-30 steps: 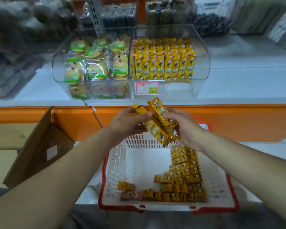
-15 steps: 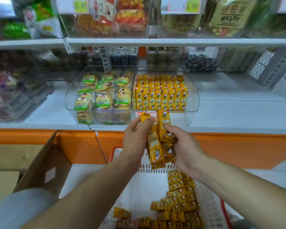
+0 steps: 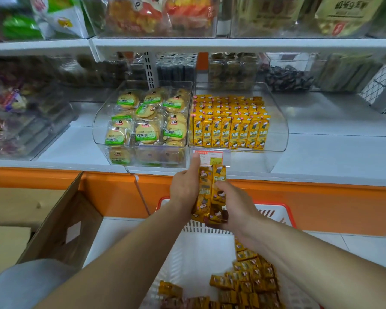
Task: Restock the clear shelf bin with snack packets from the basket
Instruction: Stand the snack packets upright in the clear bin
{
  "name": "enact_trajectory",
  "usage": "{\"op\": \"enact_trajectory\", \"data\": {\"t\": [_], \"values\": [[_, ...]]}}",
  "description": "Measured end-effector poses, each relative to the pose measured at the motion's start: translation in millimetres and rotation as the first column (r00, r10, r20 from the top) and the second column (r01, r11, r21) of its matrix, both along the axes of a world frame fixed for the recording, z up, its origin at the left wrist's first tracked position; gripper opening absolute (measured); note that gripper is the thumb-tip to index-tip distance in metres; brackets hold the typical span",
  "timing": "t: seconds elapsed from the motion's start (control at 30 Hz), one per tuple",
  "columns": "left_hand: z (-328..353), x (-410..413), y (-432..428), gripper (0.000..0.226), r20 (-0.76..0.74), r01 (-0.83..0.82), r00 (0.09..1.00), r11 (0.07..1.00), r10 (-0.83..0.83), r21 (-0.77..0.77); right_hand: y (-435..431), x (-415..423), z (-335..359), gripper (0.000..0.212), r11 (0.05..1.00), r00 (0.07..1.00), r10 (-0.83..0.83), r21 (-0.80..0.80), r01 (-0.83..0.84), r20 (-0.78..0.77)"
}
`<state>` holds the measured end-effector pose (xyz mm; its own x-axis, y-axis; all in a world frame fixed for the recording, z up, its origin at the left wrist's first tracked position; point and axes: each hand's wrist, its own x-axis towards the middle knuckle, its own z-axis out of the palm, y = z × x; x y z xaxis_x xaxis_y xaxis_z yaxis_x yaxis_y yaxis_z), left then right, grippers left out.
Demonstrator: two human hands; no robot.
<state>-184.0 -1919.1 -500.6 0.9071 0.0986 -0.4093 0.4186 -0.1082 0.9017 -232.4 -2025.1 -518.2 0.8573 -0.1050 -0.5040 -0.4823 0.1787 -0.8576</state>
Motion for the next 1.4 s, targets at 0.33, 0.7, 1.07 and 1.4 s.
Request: {"op": "enact_trajectory", "data": {"t": [0.33, 0.7, 1.07, 1.4], "values": [[-4.6, -5.4, 5.4, 0.034, -0.123, 0.272, 0.943, 0.929, -0.31, -0.251, -9.5, 1.8, -4.4, 0.026, 0.996, 0.996, -0.086, -0.021, 0.086, -0.028], [-3.7, -16.8, 7.0, 0.041, 0.041, 0.286, 0.957, 0.903, -0.289, -0.321, -18.6, -6.5, 15.5, 0.023, 0.999, 0.995, -0.05, 0.022, 0.048, 0.084], [30.1, -3.3, 26.2, 0.033, 0.13, 0.325, 0.945, 0.912, -0.301, -0.25, -41.9, 7.6, 47.7, 0.008, 1.0, 0.973, -0.004, 0.021, -0.001, 0.23], [76.3, 18.5, 81.8, 0.043, 0.36, 0.408, 0.85, 0.913, -0.384, 0.011, -49.3, 65.5, 89.9, 0.061, 0.929, 0.851, 0.184, -0.371, 0.013, 0.492]]}}
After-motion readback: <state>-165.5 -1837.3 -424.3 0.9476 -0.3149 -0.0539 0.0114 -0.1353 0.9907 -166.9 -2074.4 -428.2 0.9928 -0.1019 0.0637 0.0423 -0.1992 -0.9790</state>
